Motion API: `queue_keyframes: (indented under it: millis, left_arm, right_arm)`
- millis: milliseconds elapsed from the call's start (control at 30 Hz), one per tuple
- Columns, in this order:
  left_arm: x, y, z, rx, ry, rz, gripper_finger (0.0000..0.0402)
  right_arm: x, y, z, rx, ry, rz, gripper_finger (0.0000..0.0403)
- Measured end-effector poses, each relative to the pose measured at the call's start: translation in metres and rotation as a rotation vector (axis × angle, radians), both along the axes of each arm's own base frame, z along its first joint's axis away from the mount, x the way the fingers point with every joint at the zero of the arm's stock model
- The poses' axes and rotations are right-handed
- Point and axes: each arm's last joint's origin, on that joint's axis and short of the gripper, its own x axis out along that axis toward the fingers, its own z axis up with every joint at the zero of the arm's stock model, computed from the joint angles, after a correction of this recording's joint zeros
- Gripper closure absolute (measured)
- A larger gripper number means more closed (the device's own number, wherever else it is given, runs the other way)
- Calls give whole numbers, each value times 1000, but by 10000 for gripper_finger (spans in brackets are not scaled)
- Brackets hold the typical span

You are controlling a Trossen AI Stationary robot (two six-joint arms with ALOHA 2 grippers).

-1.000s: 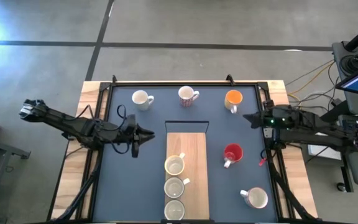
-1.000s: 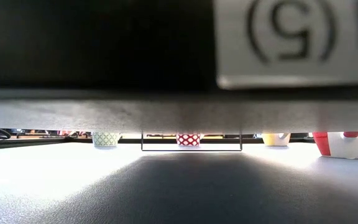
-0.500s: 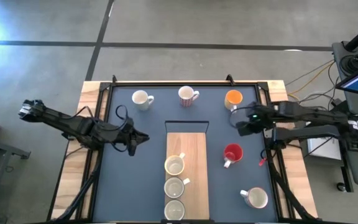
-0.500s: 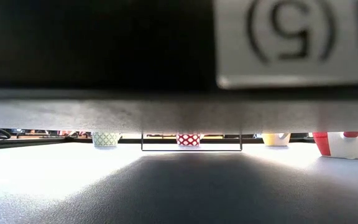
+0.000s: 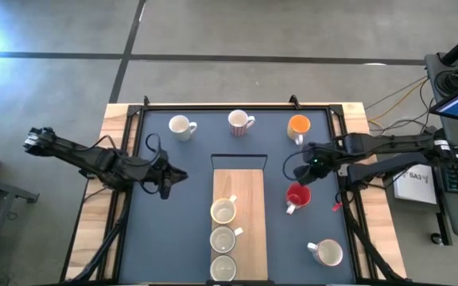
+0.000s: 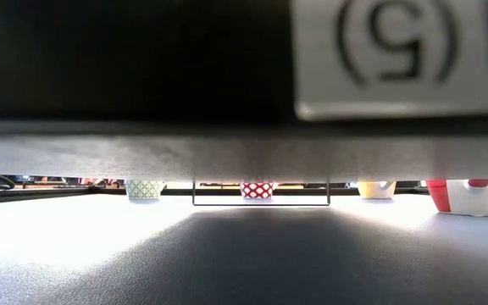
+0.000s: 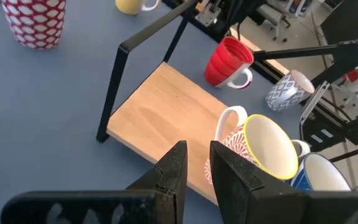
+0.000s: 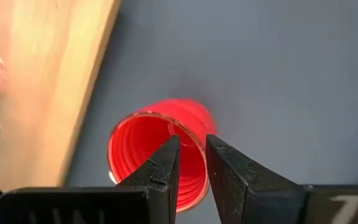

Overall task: Place coffee mugs
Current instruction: Put the red mug on the shelf

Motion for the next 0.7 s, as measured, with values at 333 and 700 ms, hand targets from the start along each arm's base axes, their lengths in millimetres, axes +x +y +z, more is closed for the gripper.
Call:
queue_keyframes:
  millis: [333, 700]
  left_arm:
    - [-8, 2, 2, 13, 6, -4, 350]
    - [-7, 2, 2, 13, 5, -2, 350]
  right_arm:
    - [19, 13, -17, -45, 107, 135, 337]
    - [33, 17, -36, -128, 203, 242, 337]
